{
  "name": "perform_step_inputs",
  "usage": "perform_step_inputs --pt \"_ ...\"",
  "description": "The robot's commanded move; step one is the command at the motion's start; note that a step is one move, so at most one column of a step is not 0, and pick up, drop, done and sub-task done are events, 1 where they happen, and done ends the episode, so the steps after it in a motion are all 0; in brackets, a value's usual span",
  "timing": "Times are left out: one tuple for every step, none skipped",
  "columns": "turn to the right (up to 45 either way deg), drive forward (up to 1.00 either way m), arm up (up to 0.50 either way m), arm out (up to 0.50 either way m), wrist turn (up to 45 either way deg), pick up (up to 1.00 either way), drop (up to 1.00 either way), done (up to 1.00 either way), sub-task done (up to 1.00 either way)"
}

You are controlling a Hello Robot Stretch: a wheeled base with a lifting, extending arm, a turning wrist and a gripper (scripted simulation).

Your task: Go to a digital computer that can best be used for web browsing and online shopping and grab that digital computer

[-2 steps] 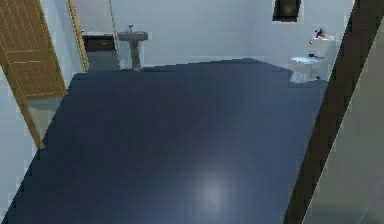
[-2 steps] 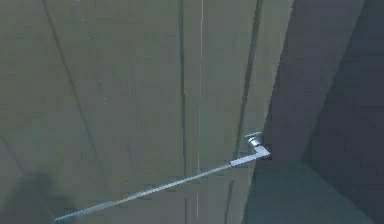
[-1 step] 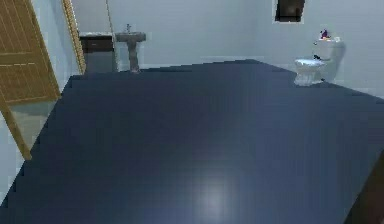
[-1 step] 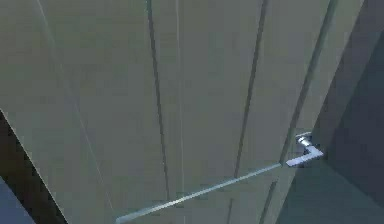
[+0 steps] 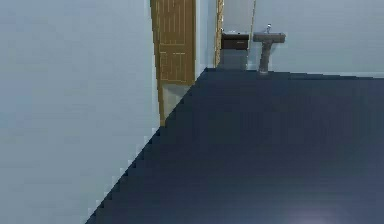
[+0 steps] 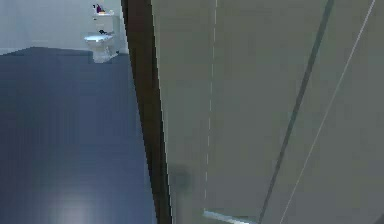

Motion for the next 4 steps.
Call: perform_step_inputs --pt "0.0 1.00 0.00 0.00 0.0 0.00 0.00 0.00 0.00" --pt "0.0 1.00 0.00 0.00 0.0 0.00 0.00 0.00 0.00" --pt "0.0 0.60 0.00 0.00 0.0 0.00 0.00 0.00 0.00" --pt "-33.0 0.00 0.00 0.00 0.0 0.00 0.00 0.00 0.00"
